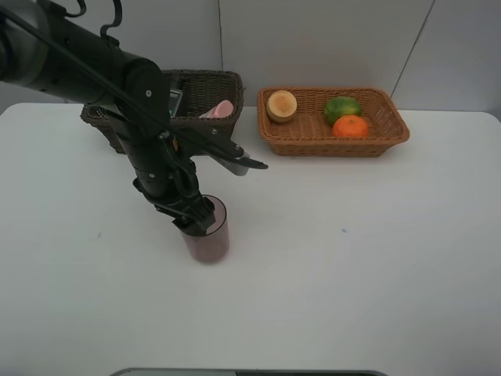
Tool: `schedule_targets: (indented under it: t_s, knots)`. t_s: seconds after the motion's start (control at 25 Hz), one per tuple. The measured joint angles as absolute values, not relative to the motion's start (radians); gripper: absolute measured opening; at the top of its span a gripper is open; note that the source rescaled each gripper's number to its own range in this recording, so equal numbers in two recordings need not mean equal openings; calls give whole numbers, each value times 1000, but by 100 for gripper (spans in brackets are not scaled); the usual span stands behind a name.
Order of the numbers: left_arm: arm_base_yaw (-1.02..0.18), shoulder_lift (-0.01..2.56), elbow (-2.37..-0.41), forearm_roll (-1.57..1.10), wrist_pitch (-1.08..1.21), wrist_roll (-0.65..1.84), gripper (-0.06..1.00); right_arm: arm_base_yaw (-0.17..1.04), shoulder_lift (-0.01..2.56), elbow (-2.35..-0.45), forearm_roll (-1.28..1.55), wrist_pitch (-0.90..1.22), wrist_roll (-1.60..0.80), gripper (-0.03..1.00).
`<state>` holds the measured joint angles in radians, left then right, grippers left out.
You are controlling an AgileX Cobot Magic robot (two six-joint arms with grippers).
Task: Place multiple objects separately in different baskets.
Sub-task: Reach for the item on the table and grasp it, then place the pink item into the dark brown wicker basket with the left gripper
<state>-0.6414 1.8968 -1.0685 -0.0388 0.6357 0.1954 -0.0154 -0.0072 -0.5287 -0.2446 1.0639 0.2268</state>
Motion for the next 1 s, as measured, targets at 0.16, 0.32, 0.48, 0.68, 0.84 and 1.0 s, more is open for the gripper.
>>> schedule_targets:
  t_s: [0.16,0.32,0.48,0.68,0.84,1.0]
  knots:
    - [-641,1897,-1068,-39,635,196,36,-15,-7,-529,-245,1064,227,91]
    - [-641,1894,-1068,-44,631,197,0,-15,-7,-529,-245,1064,227,91]
    - [-641,1894,-1068,-45,632,197,0,-15,-7,-529,-245,1064,227,91]
    - [-641,1894,-1068,-45,632,198,0,-15,-7,-529,-245,1064,227,91]
    - [-641,1894,-1068,-45,632,198,0,-15,-7,-529,-245,1064,227,91]
    - [-641,1893,-1068,-45,636,198,0,-15,-7,-529,-245,1064,227,91]
